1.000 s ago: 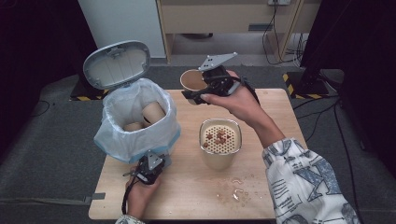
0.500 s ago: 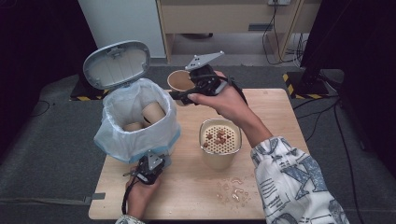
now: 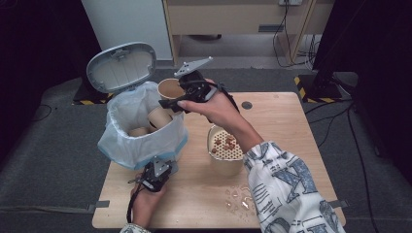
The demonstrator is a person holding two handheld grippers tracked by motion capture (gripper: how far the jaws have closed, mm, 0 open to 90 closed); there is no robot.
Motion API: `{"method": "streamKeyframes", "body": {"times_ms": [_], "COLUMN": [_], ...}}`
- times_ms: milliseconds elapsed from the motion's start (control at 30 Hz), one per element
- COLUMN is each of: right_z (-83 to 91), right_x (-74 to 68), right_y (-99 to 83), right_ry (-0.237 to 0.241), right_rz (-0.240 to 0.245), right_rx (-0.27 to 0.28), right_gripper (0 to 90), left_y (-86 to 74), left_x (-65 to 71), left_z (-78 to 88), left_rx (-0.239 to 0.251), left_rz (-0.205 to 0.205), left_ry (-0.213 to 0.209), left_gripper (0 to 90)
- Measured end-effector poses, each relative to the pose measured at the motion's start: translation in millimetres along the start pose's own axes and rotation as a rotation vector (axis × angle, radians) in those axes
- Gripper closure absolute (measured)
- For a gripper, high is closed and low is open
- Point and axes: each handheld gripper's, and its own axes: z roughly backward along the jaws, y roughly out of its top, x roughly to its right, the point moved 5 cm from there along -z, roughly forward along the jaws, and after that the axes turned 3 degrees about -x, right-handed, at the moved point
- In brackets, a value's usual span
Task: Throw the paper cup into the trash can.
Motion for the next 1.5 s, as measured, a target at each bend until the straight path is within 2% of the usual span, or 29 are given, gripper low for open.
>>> {"method": "streamKeyframes", "body": {"times_ms": [300,900,967,1033,1133,1333,1500], "right_z": [-18.7,-64.9,-69.5,-73.3,-72.5,-59.8,-52.5], "right_x": [-14.2,-30.3,-32.9,-35.2,-34.7,-25.8,-19.7], "right_y": [6.5,-1.5,-3.3,-4.7,-5.5,-6.2,-8.4], "right_ry": [0.031,0.053,0.052,0.048,0.032,0.009,-0.007], "right_rz": [0.005,0.015,0.024,0.025,0.035,0.008,0.007], "right_rx": [0.006,-0.038,-0.047,-0.052,-0.041,-0.018,-0.018], "right_gripper": [29.8,28.1,24.3,12.3,10.4,10.2,9.7], "left_y": [-0.1,-0.1,-0.2,-0.1,-0.1,0.0,-0.1], "left_x": [0.0,-0.2,-0.4,-0.3,-0.2,-0.2,-0.3], "left_z": [0.1,0.1,0.1,0.0,0.0,0.0,0.1], "left_rx": [0.000,0.002,0.002,0.002,0.003,0.002,0.002], "left_rz": [0.000,0.002,0.002,0.002,0.002,0.002,0.002], "left_ry": [0.001,-0.003,-0.003,-0.003,-0.003,-0.003,-0.003], "left_gripper": [87.2,87.1,87.0,87.0,87.0,87.0,87.0]}}
